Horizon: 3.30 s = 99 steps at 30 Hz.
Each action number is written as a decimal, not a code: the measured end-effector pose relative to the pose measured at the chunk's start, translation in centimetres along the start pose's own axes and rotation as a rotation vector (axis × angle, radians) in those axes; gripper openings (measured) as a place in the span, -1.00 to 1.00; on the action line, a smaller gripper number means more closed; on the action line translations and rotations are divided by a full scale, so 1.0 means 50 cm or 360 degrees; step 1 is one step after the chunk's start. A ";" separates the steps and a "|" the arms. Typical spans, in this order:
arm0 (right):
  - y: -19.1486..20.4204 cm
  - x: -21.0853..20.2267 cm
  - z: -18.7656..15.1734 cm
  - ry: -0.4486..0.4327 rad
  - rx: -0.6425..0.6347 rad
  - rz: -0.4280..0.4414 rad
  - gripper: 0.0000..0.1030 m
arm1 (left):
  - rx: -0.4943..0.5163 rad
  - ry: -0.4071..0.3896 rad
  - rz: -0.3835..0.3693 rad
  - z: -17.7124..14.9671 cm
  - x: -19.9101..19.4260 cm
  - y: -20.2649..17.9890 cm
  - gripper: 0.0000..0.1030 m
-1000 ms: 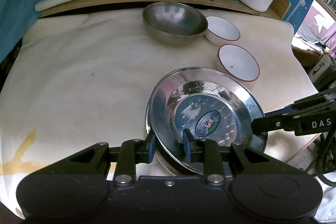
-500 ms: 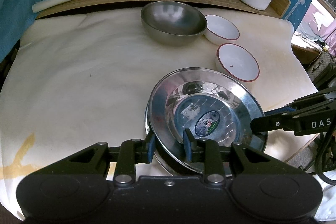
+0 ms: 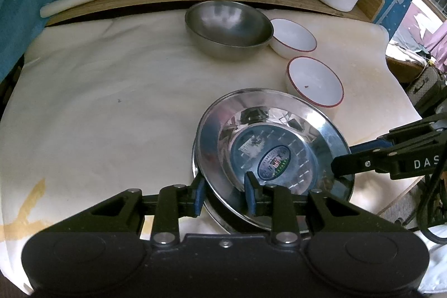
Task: Organize plates and bowls
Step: 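Open both grippers and withdraw them from the plate stack, then move both grippers to the steel bowl and close them on its rim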
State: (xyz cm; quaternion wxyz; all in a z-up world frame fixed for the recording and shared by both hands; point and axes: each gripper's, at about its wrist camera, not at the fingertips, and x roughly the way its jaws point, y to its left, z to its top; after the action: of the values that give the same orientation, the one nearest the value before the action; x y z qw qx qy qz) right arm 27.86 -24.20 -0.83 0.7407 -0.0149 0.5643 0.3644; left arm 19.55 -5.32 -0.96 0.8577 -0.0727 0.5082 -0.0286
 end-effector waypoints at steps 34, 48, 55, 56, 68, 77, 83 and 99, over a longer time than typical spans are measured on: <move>-0.004 -0.011 0.015 -0.0082 0.0079 -0.0033 0.51 | -0.0052 -0.0066 0.0015 0.012 -0.026 0.038 0.64; -0.015 -0.015 0.029 -0.0169 0.0186 -0.0087 0.99 | -0.0184 -0.0103 -0.0027 0.042 -0.032 0.098 0.98; -0.014 -0.024 0.029 -0.0244 0.0212 -0.0144 0.99 | -0.0215 -0.0217 -0.0030 0.073 -0.031 0.131 0.99; -0.013 -0.025 0.028 -0.0253 0.0216 -0.0154 0.99 | -0.0219 -0.0221 -0.0041 0.079 -0.027 0.136 0.99; 0.007 -0.057 0.040 -0.0261 0.0163 -0.0378 0.99 | -0.0360 -0.0328 -0.0237 0.144 0.047 0.195 0.99; 0.008 -0.066 0.074 -0.0440 0.0241 -0.0459 0.99 | -0.0425 -0.0343 -0.0304 0.201 0.092 0.211 0.99; 0.010 -0.049 0.128 -0.0564 0.0290 -0.0352 0.99 | -0.0454 -0.0309 -0.0282 0.247 0.126 0.213 0.99; 0.001 0.078 0.249 -0.0526 0.0454 -0.0281 0.03 | -0.0419 -0.0113 -0.0274 0.308 0.216 0.203 0.56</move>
State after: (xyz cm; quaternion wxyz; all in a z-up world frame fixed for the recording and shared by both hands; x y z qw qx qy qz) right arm 38.48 -16.73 0.41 0.8465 0.1006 0.4778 0.2123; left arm 37.98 4.83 -4.63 0.8524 -0.2288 0.4690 -0.0327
